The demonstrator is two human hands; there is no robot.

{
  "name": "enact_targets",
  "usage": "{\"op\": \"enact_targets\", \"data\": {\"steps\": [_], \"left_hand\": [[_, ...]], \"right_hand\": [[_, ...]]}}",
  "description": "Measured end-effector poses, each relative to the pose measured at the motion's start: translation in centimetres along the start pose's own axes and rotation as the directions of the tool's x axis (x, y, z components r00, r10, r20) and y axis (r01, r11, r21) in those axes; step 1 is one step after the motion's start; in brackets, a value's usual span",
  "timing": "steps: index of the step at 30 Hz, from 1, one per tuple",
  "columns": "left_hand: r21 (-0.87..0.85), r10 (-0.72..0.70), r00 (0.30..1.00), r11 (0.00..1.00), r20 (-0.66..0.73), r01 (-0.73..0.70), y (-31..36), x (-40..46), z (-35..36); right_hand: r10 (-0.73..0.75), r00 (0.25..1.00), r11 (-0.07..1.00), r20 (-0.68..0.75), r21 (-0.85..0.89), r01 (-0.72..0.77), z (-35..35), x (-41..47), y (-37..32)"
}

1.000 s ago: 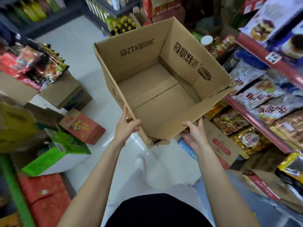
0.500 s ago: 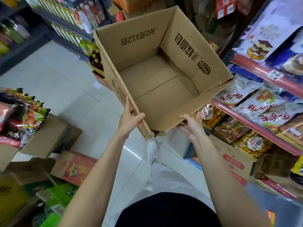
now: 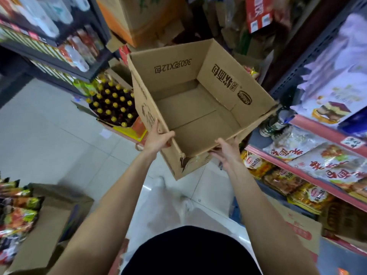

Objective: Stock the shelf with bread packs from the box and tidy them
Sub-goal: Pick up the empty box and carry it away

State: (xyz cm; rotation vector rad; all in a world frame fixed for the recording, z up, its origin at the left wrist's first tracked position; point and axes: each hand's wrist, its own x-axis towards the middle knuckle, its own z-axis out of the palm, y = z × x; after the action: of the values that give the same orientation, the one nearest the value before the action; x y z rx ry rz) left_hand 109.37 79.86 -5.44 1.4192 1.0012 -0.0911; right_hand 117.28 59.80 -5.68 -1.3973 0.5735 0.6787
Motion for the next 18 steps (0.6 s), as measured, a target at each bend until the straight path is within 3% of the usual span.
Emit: {"op": "enact_targets", "data": {"steps": [11, 18], "left_hand": [[0.108, 0.102, 0.956, 0.985, 0.276, -0.137, 12.4, 14.7, -3.3], [0.188, 0.179, 0.927, 0.95, 0.329, -0.25, 19.3, 22.3, -2.4]], "right_hand": [[-0.026, 0.967, 0.961, -0.252, 0.26, 0.094, 11.4, 6.8, -6.2], [-0.048, 0.946, 0.919, -0.322, 0.356, 0.168, 16.1, 10.9, -10.8]]}}
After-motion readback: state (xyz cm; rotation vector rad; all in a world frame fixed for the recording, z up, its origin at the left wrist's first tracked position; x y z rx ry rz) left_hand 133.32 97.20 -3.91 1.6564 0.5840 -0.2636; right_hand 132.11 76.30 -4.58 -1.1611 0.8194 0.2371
